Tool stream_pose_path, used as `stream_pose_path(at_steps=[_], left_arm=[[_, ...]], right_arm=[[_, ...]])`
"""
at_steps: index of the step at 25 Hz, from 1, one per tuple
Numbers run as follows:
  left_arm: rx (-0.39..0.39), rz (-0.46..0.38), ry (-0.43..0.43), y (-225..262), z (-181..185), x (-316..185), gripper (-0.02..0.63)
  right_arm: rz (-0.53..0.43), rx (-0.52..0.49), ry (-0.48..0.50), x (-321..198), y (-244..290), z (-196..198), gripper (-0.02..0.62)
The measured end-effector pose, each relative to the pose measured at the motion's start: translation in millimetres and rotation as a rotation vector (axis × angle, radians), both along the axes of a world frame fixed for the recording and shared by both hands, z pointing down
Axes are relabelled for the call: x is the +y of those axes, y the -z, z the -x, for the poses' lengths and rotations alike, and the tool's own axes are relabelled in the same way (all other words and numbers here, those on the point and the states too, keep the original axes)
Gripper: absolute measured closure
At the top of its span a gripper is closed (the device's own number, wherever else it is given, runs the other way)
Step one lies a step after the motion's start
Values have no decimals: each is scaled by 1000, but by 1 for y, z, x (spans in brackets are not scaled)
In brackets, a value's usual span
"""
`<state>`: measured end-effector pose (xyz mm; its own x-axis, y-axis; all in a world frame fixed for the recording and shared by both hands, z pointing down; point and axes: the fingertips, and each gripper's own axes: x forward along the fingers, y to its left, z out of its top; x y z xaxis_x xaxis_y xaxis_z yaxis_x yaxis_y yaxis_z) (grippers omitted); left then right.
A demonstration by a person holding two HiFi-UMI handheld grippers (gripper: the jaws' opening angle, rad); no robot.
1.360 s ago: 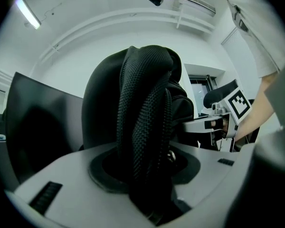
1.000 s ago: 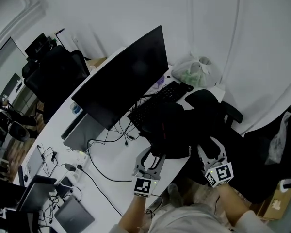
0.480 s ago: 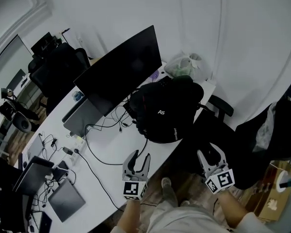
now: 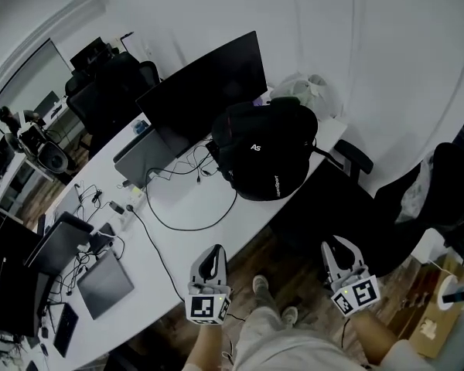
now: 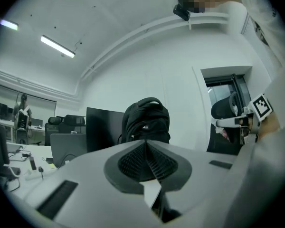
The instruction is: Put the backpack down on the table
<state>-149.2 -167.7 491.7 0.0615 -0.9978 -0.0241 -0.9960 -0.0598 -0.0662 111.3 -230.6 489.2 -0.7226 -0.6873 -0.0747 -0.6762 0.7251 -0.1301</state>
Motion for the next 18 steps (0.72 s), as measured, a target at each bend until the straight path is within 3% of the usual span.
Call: stream_pose_path(at_steps=[7,12,18], left_arm=[[-7,5,-23,9,-18,26,597],[-13,5,-59,20,-26,36,597],[33,1,-156,20,-30,61,597]], right_arm=[[31,-1,53,37,-2,-14,560],[50,-16,23,53,-3,-20,563],[38,-11,-7,91,4,-9,563]])
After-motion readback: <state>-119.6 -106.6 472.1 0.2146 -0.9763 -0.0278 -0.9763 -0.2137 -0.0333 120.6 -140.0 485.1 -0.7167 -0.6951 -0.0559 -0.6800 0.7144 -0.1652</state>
